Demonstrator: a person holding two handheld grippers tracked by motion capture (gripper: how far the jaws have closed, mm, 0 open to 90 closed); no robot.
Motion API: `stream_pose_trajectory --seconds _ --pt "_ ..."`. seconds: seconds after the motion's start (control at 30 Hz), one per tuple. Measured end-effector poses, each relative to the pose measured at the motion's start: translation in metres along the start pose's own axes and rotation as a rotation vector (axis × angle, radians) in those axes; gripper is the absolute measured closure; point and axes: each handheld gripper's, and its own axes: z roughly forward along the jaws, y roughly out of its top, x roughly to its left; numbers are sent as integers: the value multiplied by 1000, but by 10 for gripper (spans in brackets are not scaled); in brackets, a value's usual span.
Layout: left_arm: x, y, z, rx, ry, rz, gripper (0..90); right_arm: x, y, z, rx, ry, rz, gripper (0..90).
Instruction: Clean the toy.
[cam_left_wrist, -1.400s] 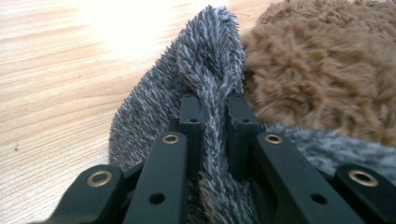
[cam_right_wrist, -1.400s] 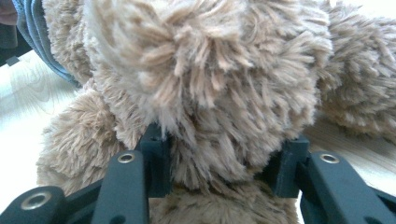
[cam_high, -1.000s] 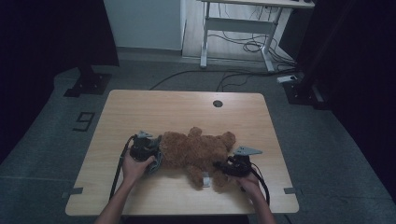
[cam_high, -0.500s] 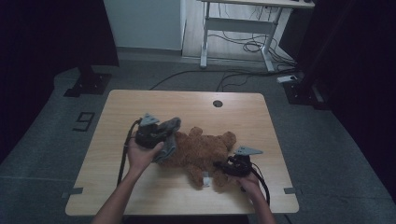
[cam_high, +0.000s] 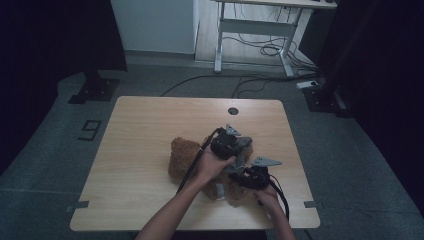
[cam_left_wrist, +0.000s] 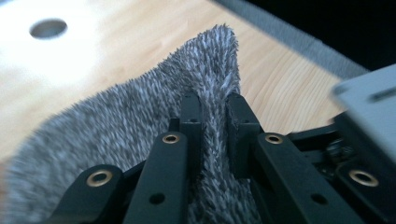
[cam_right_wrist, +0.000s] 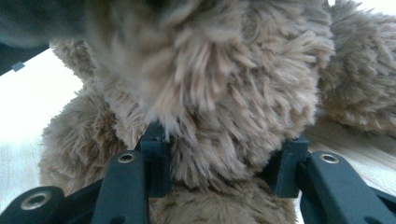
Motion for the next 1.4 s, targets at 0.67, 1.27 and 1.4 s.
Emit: stream_pose_trajectory --seconds 0.67,1.27,1.4 --pt "68 -42 -52 5 153 -68 792 0 -2 1 0 0 0 522" --pt "140 -118 -113 -31 222 -245 794 -1 -3 1 3 -1 4 527" --pt "152 -135 -110 -37 171 -302 796 -2 -3 1 1 1 9 528"
